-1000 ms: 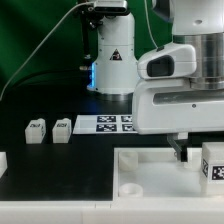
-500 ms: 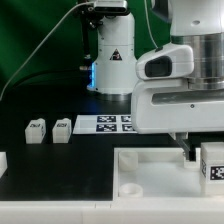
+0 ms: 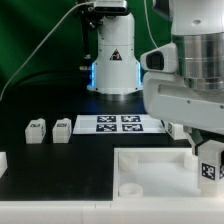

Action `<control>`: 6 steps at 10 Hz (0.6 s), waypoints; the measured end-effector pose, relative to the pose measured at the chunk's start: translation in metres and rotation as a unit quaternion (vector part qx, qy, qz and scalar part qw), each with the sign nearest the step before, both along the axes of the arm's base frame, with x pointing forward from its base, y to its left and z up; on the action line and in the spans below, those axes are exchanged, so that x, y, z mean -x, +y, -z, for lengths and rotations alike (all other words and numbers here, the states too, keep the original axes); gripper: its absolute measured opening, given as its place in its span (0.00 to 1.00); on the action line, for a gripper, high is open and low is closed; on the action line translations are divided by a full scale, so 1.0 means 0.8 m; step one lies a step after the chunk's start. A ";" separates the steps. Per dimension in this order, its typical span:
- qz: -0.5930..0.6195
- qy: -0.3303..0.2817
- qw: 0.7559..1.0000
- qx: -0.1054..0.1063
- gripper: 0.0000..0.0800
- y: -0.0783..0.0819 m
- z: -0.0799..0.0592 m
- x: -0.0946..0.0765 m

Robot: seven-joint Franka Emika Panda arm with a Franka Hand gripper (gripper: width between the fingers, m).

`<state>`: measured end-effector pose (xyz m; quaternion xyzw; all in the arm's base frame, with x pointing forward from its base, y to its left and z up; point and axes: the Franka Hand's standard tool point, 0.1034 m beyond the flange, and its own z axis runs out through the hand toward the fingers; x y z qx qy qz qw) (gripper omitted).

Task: Assemble one leg

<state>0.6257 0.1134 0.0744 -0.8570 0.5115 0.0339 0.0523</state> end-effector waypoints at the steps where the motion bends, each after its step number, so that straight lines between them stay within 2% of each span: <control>1: 0.122 0.022 0.992 -0.001 0.36 0.001 0.001 -0.003; 3: 0.301 0.044 0.953 -0.005 0.36 0.001 0.002 -0.005; 4: 0.346 0.047 0.937 -0.003 0.36 0.003 0.001 -0.006; 6: 0.340 0.046 0.939 -0.001 0.39 0.003 0.002 -0.005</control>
Offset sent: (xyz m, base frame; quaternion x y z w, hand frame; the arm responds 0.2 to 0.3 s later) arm 0.0188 0.0013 -0.0003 0.0591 0.0198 0.3691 0.9273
